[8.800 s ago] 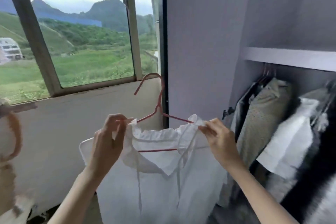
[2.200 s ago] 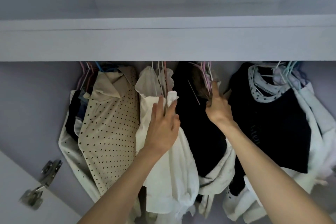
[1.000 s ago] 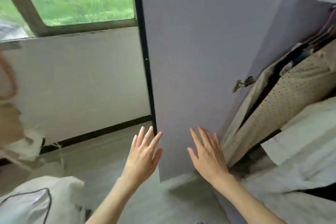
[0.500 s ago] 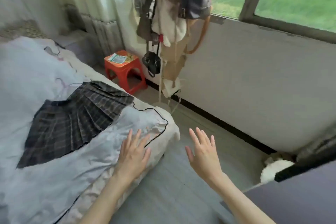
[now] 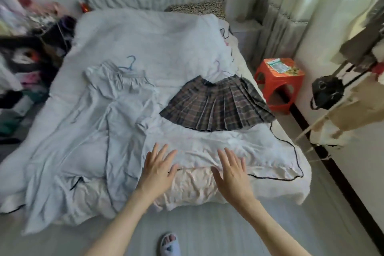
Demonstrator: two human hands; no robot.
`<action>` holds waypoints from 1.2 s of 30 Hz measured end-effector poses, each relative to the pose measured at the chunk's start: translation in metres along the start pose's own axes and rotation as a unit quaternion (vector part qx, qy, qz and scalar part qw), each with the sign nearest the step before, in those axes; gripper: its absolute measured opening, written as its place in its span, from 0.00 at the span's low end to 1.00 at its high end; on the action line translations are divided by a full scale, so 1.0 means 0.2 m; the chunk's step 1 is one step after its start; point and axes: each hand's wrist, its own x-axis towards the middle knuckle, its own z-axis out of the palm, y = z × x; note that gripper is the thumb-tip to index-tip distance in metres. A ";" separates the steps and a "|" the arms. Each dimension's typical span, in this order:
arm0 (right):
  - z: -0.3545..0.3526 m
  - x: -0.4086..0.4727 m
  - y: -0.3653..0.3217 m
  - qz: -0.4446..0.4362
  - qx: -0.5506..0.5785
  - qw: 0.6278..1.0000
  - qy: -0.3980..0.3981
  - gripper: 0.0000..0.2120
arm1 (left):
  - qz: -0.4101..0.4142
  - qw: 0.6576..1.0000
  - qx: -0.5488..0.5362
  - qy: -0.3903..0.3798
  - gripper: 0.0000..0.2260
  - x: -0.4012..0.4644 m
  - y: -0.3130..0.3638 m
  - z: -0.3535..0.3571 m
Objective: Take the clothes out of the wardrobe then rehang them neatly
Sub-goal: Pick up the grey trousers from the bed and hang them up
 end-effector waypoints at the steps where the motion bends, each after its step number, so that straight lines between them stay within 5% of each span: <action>1: 0.04 0.04 -0.06 -0.016 0.001 1.000 -0.012 0.25 | -0.016 1.000 -0.002 -0.010 0.23 -0.02 -0.08 0.01; 9: 0.26 0.50 -0.45 -0.059 0.012 0.994 -0.087 0.28 | -0.100 0.994 -0.027 0.043 0.30 0.11 -0.67 -0.15; 15: 0.43 0.86 -0.68 -0.069 0.008 0.993 -0.099 0.27 | -0.138 0.990 -0.029 0.012 0.32 0.27 -1.10 -0.19; 21: 0.59 1.28 -0.74 -0.070 0.000 0.991 -0.114 0.27 | -0.153 0.988 -0.036 -0.010 0.21 0.57 -1.34 -0.18; 30: 0.93 2.22 -0.76 -0.038 -0.014 0.986 -0.161 0.25 | -0.170 0.980 0.012 -0.098 0.20 1.21 -1.77 -0.02; 36: 1.17 2.71 -0.83 -0.021 -0.006 0.980 -0.198 0.26 | -0.158 0.984 0.059 -0.057 0.18 1.58 -2.07 -0.05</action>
